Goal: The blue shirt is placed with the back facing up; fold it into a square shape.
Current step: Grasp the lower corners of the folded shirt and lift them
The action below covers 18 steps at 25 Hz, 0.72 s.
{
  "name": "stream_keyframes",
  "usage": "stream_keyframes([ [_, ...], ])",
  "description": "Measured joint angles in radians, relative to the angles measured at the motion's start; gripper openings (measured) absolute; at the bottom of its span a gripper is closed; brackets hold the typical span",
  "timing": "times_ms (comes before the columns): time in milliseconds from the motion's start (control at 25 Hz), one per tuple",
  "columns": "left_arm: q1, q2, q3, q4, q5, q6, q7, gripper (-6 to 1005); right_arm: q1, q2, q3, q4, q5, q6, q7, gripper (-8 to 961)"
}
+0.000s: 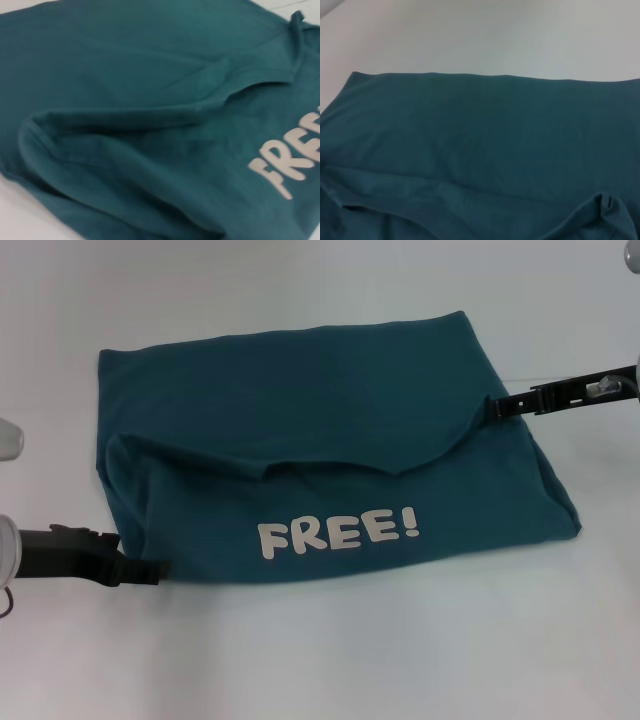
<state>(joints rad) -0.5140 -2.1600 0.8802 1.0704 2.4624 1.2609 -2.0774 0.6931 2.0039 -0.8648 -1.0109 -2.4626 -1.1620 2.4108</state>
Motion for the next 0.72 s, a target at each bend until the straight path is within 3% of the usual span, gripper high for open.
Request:
stream_keyframes([
  [720,-0.033,-0.002,0.022,-0.116,-0.001,-0.088,0.076,882,0.002,0.007,0.000,-0.002,-0.010,-0.015,0.007,918],
])
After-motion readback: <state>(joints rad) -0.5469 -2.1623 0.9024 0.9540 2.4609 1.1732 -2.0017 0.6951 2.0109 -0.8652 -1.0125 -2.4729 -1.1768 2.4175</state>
